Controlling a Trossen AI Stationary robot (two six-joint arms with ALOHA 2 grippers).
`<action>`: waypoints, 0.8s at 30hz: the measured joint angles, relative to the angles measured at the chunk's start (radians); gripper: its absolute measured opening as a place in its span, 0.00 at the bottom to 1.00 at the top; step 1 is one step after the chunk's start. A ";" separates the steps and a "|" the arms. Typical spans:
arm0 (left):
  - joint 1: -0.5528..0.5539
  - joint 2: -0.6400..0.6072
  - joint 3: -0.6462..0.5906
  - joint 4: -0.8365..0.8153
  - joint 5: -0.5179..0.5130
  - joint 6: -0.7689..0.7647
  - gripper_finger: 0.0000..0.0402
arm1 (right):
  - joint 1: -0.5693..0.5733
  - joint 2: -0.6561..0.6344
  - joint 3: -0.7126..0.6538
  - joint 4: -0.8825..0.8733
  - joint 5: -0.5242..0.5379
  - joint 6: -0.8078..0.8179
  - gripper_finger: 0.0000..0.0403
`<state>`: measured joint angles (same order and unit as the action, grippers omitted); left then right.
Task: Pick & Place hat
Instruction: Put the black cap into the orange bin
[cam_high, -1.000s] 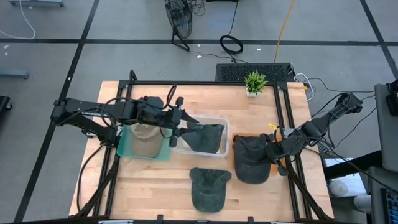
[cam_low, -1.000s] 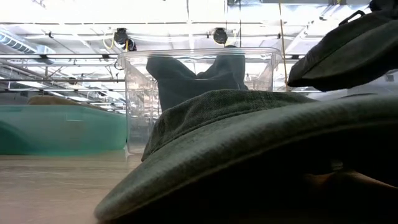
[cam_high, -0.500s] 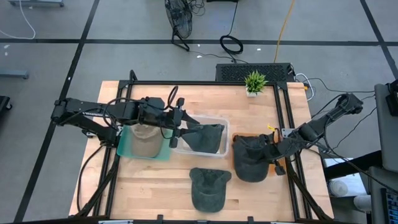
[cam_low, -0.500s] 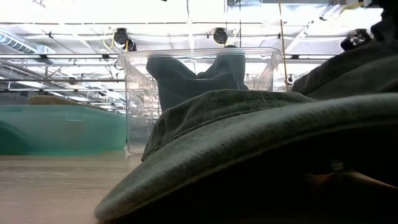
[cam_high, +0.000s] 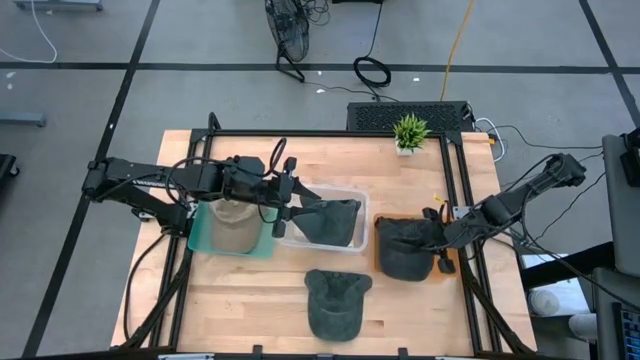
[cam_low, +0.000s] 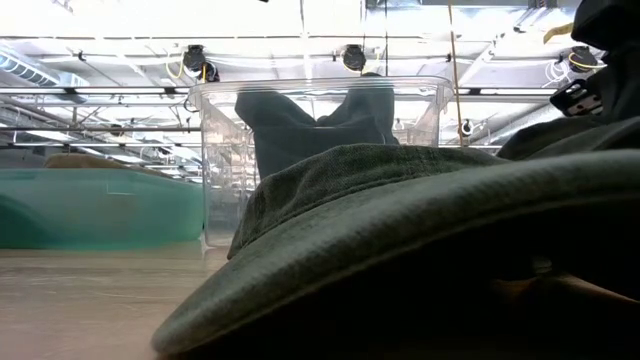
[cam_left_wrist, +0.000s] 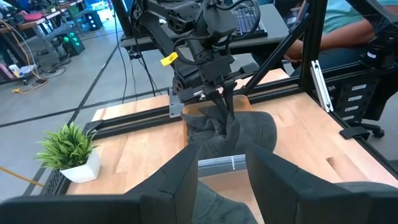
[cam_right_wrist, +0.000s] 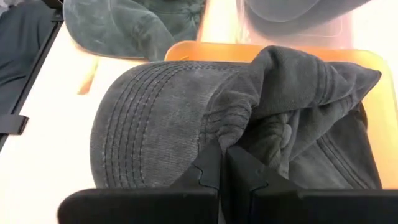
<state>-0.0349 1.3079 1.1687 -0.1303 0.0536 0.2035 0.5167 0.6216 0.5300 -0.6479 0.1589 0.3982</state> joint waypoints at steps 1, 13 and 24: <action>0.000 0.000 0.000 0.000 0.000 0.001 0.37 | 0.000 -0.006 0.000 -0.013 0.000 -0.007 0.00; 0.000 0.000 0.000 0.000 0.000 -0.004 0.37 | 0.000 -0.019 0.004 -0.057 0.093 0.086 0.08; 0.000 0.000 -0.013 0.009 0.000 -0.010 0.37 | 0.000 -0.007 0.044 -0.098 0.115 0.204 0.21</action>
<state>-0.0345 1.3075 1.1553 -0.1208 0.0532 0.1932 0.5167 0.6146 0.5742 -0.7455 0.2737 0.6020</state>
